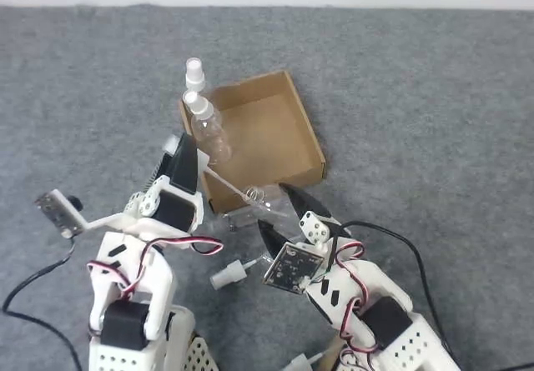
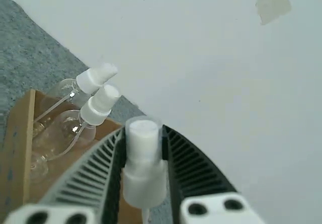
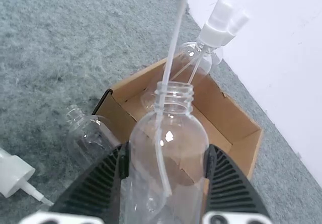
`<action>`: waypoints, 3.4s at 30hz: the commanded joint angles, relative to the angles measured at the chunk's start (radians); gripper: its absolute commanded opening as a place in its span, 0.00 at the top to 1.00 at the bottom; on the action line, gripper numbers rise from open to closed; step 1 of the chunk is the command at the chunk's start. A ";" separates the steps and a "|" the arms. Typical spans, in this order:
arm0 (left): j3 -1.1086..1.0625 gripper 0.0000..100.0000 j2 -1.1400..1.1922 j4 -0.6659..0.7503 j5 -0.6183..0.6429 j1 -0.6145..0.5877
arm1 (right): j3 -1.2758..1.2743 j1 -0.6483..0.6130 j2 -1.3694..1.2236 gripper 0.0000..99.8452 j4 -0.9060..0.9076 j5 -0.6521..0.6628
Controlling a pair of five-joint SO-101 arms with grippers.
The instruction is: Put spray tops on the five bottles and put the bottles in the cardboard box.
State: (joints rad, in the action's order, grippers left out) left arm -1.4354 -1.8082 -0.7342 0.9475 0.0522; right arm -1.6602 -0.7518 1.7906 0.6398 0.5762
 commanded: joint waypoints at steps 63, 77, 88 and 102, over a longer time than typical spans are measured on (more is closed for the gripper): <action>0.016 0.91 -0.017 -0.238 -0.158 0.276 | -0.021 0.001 0.016 0.90 -0.004 -0.038; 0.033 0.74 -0.018 -0.267 -0.153 0.275 | -0.021 0.001 0.016 0.90 -0.005 -0.071; 0.108 0.74 -0.018 -0.267 -0.118 0.157 | -0.021 0.001 0.016 0.90 -0.005 -0.071; 0.116 0.74 -0.018 -0.222 -0.054 -0.026 | -0.021 0.001 0.016 0.90 -0.005 -0.072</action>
State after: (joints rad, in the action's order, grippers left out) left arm -1.3817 -1.8082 -1.0027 0.8661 0.1105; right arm -1.6602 -0.7503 1.7906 0.6414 0.5163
